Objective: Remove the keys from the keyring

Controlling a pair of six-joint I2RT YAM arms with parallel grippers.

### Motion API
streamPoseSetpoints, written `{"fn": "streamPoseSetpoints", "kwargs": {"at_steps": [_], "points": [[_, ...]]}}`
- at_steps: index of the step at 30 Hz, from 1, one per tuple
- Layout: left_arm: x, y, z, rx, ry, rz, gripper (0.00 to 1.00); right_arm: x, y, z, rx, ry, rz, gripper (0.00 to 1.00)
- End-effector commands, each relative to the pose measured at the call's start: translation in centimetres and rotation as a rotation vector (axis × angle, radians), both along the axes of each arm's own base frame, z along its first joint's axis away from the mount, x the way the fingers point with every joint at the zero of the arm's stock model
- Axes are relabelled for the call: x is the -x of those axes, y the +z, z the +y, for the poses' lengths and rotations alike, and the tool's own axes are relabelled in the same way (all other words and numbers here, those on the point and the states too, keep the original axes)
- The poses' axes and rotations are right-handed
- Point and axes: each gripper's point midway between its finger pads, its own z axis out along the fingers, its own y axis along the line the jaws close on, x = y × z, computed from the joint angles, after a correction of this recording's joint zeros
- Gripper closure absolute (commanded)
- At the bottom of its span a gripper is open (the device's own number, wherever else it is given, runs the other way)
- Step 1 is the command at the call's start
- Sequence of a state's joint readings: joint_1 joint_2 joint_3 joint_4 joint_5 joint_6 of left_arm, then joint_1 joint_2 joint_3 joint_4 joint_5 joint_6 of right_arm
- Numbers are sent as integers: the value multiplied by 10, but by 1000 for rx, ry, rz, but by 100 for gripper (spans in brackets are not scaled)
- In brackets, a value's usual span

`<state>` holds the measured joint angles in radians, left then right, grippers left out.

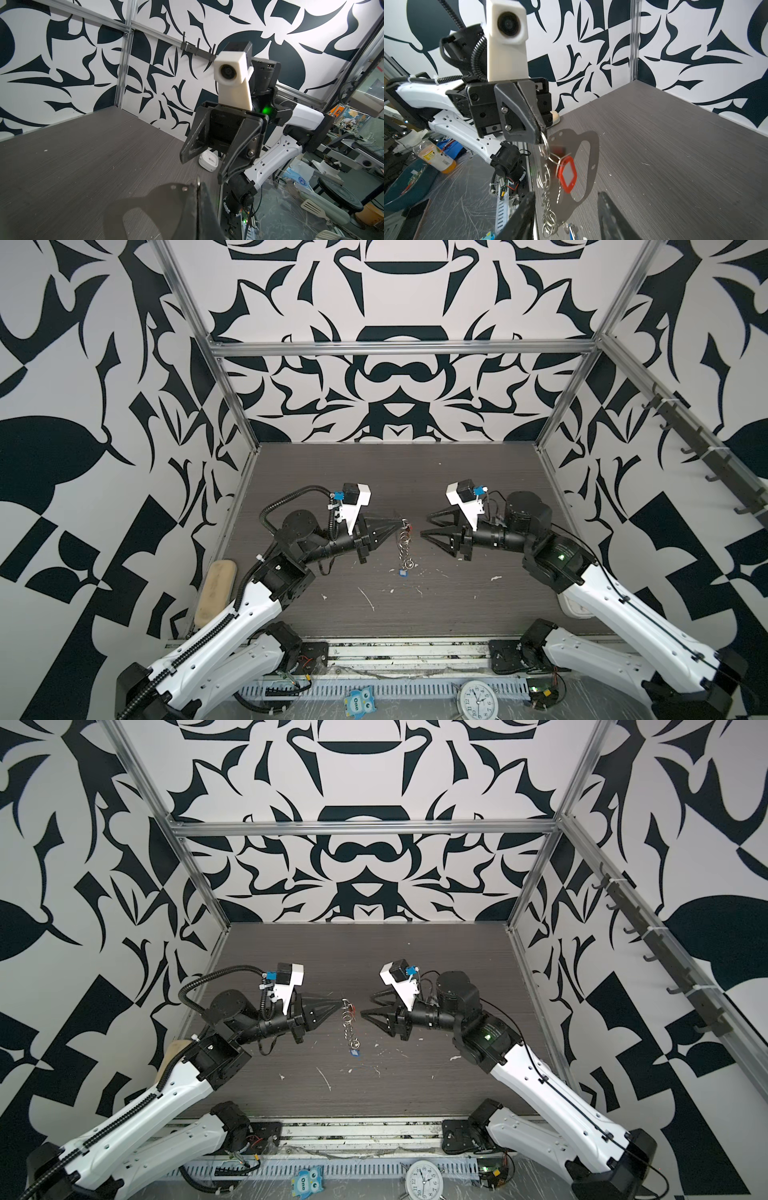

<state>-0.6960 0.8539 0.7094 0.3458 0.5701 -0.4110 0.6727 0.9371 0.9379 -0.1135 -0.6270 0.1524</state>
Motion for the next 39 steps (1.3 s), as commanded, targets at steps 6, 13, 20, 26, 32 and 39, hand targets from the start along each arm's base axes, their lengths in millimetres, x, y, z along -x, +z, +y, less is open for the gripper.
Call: {"fn": "streamPoseSetpoints", "kwargs": {"at_steps": [6,13,20,26,32,39], "points": [[18,18,-1,59,-92,-58,100,4,28,10,-111,66,-65,48],[17,22,-1,74,-88,-59,100,15,24,20,-99,143,-41,47],[16,24,-2,85,-91,-57,100,16,17,27,-81,149,-34,49],[14,26,-1,88,-77,-54,100,14,19,29,-75,138,-42,65],[13,28,3,95,-49,-57,100,11,17,25,-61,102,-54,78],[12,28,4,91,-42,-59,100,9,18,20,-53,63,-67,84]]}}
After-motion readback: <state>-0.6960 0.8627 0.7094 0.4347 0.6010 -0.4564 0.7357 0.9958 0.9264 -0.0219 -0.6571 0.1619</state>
